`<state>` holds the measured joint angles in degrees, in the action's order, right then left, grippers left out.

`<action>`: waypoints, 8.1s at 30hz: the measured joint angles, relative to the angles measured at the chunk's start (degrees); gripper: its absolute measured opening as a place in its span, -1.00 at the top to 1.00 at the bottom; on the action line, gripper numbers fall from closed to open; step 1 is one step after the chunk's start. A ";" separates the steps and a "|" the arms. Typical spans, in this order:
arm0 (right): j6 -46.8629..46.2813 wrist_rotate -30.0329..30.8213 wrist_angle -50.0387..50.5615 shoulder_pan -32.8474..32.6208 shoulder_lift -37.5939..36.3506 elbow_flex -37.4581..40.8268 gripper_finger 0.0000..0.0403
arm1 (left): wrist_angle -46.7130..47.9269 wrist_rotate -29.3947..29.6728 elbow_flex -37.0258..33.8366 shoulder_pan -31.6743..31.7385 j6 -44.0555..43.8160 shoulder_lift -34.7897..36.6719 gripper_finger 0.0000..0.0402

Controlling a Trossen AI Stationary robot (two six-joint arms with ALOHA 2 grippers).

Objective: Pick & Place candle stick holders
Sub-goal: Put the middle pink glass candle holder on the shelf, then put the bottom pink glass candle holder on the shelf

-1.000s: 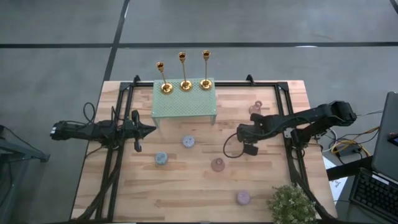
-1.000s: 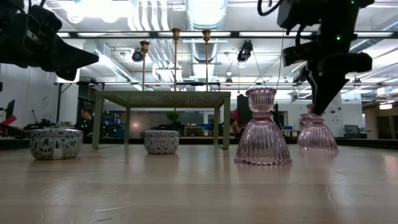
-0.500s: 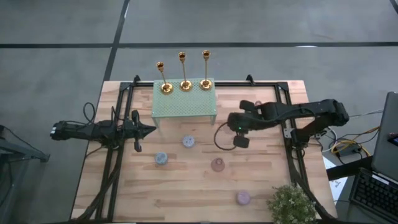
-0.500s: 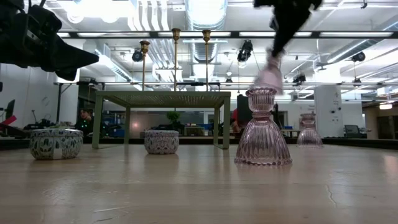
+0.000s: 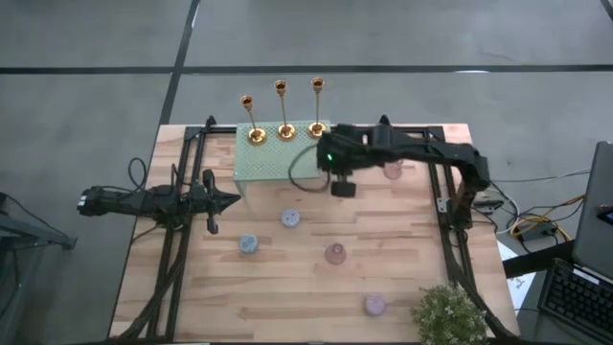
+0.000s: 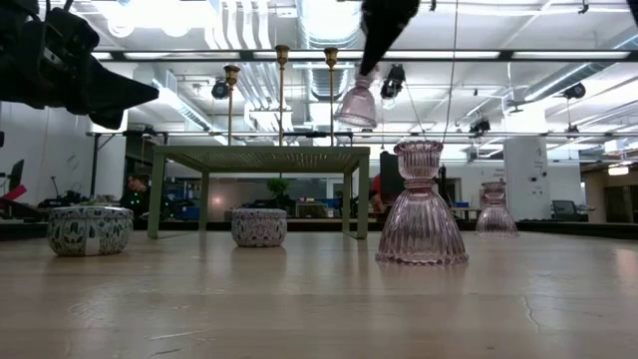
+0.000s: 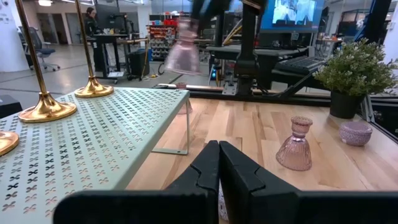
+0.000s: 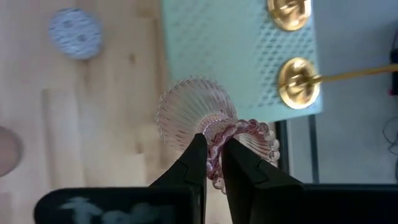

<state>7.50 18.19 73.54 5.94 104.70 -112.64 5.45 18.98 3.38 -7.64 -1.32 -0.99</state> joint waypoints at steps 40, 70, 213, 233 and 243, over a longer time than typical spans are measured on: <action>16.94 -1.18 6.02 8.10 19.09 -22.10 0.83 | -0.42 0.00 -0.02 -0.02 0.00 -0.04 0.94; 15.03 4.99 3.91 7.78 18.82 -22.04 0.57 | -0.44 0.00 -0.02 -0.04 0.00 -0.07 0.94; 16.68 1.50 -15.46 -1.97 12.60 -14.63 0.87 | -0.35 0.00 0.02 0.00 -0.01 -0.13 0.94; 19.45 1.34 -15.23 3.68 17.04 -14.54 0.87 | -0.35 0.00 0.03 -0.02 0.00 -0.13 0.94; 20.06 1.62 -15.52 4.35 17.49 -14.54 0.87 | -0.35 0.00 0.03 -0.02 0.00 -0.13 0.94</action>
<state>27.56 19.81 58.02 10.29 122.19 -127.17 5.10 18.98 3.40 -7.66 -1.32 -1.13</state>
